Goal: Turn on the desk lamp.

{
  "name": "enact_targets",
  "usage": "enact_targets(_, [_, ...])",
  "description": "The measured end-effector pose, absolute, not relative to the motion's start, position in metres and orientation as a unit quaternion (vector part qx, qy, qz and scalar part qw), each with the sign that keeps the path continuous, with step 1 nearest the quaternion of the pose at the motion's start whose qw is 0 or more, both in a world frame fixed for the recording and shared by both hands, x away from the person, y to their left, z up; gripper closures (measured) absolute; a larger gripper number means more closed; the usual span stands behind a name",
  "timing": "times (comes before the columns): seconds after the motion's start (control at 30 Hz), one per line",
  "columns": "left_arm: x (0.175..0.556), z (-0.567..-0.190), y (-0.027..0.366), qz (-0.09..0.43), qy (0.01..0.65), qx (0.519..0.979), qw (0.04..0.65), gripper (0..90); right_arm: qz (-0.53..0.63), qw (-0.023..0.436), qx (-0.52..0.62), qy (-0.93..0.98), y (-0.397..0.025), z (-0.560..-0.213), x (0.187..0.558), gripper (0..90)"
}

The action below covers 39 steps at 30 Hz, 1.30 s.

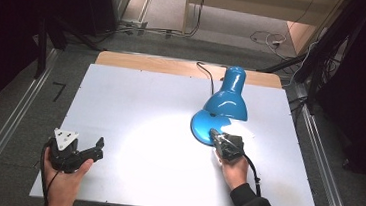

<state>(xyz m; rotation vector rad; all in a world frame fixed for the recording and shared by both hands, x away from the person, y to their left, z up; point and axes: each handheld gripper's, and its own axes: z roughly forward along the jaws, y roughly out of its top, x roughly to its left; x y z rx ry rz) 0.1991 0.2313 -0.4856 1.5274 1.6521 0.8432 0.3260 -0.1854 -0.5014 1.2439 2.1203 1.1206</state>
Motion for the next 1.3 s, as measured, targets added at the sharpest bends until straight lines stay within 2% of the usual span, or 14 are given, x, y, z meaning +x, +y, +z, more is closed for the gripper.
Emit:
enact_targets(0.53, [0.199, -0.486, 0.232, 0.327, 0.641, 0.593, 0.362, 5.9, 0.415, 0.197, 0.456, 0.762, -0.189, -0.501, 0.328, 87.3])
enact_targets(0.83, [0.200, -0.486, 0.232, 0.327, 0.641, 0.592, 0.362, 5.9, 0.426, 0.185, 0.457, 0.758, -0.194, -0.497, 0.328, 69.8])
enact_targets(0.9, [0.200, -0.486, 0.232, 0.327, 0.642, 0.592, 0.362, 5.8, 0.428, 0.182, 0.459, 0.757, -0.195, -0.496, 0.328, 63.1])
enact_targets(1.0, [0.200, -0.486, 0.232, 0.327, 0.642, 0.592, 0.361, 5.9, 0.427, 0.180, 0.456, 0.760, -0.197, -0.494, 0.327, 47.3])
enact_targets(1.13, [0.200, -0.487, 0.232, 0.324, 0.644, 0.591, 0.362, 5.9, 0.430, 0.174, 0.456, 0.759, -0.200, -0.491, 0.326, 36.0])
enact_targets(1.3, [0.200, -0.486, 0.232, 0.323, 0.643, 0.593, 0.361, 5.8, 0.433, 0.168, 0.463, 0.755, -0.204, -0.487, 0.324, 29.4])
